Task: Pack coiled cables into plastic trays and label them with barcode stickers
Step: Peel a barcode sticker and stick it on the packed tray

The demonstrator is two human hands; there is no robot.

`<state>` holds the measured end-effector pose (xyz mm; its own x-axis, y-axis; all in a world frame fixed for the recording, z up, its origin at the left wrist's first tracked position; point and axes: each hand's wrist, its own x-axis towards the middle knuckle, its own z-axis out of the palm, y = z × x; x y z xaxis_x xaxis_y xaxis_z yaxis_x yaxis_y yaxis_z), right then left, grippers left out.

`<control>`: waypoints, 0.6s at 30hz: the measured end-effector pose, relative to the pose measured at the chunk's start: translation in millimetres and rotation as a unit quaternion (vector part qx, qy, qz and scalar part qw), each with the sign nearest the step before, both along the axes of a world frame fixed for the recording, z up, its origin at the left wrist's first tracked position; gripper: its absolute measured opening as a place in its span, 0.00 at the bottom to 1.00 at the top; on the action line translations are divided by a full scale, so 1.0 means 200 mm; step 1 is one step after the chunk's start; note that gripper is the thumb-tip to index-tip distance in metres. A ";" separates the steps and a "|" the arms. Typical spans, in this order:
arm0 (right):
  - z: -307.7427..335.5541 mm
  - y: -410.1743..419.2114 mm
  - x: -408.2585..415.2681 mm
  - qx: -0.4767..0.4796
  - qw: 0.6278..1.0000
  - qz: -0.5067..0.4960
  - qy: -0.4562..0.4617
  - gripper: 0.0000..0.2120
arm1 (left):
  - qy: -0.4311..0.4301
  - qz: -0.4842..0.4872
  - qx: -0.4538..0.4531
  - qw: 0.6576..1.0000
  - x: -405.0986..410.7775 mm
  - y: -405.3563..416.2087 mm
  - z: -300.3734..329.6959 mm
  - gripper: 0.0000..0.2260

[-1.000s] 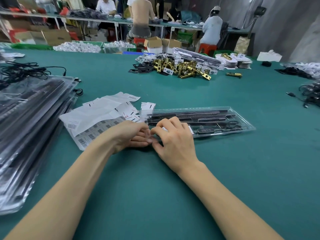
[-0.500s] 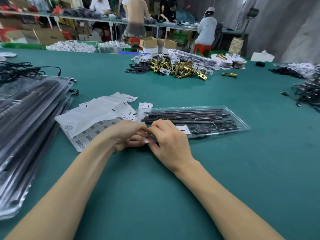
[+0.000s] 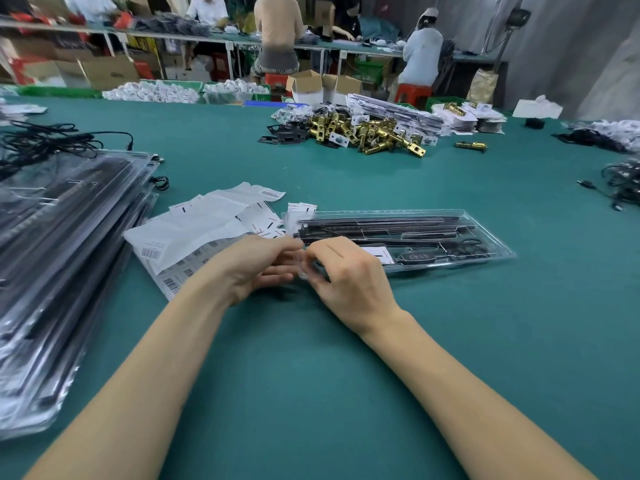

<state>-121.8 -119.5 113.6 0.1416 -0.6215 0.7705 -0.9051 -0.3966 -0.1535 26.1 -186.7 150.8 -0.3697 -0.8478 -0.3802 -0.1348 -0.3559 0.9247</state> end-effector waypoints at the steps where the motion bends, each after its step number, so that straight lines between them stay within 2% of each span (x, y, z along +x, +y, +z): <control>1: 0.00 0.00 0.00 0.004 1.000 0.004 0.002 0.05 | 0.006 0.007 0.000 1.000 0.00 0.01 0.00 0.05; 6: -0.02 0.00 0.00 0.027 1.000 0.008 0.005 0.03 | 0.029 0.014 0.008 0.999 -0.02 0.02 0.01 0.06; 13: -0.02 0.00 0.01 0.073 0.997 -0.007 0.005 0.04 | -0.004 -0.003 -0.012 1.000 -0.04 0.02 0.02 0.04; 15: -0.01 0.01 0.01 0.089 0.996 0.004 -0.011 0.07 | 0.004 -0.013 -0.010 1.000 -0.03 0.02 0.02 0.05; 18: 0.00 0.04 -0.02 0.148 0.987 0.064 -0.015 0.19 | -0.008 -0.017 -0.020 1.000 -0.01 0.00 0.03 0.03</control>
